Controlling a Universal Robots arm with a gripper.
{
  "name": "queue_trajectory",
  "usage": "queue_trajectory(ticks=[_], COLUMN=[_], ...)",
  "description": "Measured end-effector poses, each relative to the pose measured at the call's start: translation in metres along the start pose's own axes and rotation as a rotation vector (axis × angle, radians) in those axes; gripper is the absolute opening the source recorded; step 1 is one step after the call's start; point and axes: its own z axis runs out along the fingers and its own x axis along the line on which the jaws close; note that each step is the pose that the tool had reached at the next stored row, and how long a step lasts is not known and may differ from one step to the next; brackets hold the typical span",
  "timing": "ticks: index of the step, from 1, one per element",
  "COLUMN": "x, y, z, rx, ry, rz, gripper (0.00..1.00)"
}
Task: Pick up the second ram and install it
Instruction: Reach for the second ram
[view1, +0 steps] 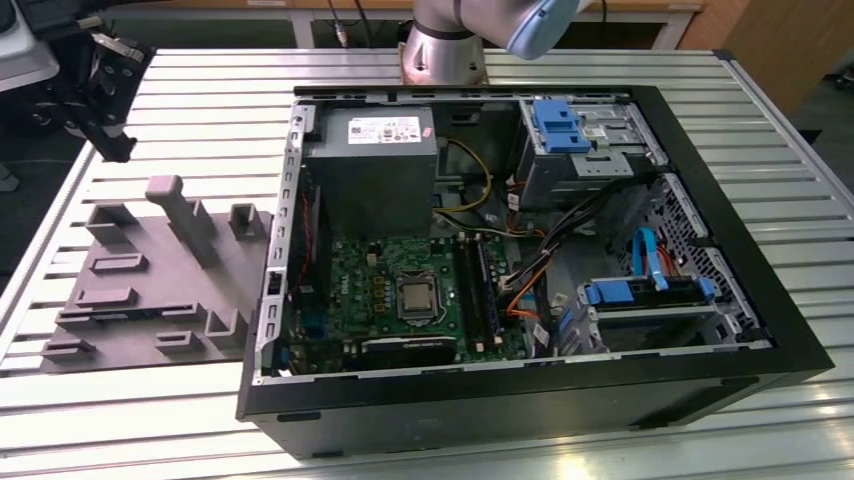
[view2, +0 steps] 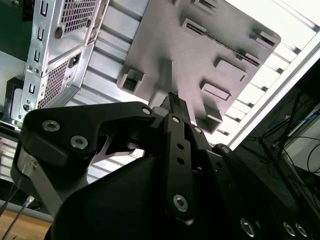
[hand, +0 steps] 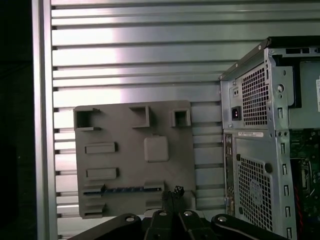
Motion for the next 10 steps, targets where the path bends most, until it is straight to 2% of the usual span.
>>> queue_trajectory(ticks=[10], x=[0.0021], y=[-0.0027], z=[0.0001], rx=[-0.0001], ry=[-0.0001], rz=[0.0], gripper=[0.11])
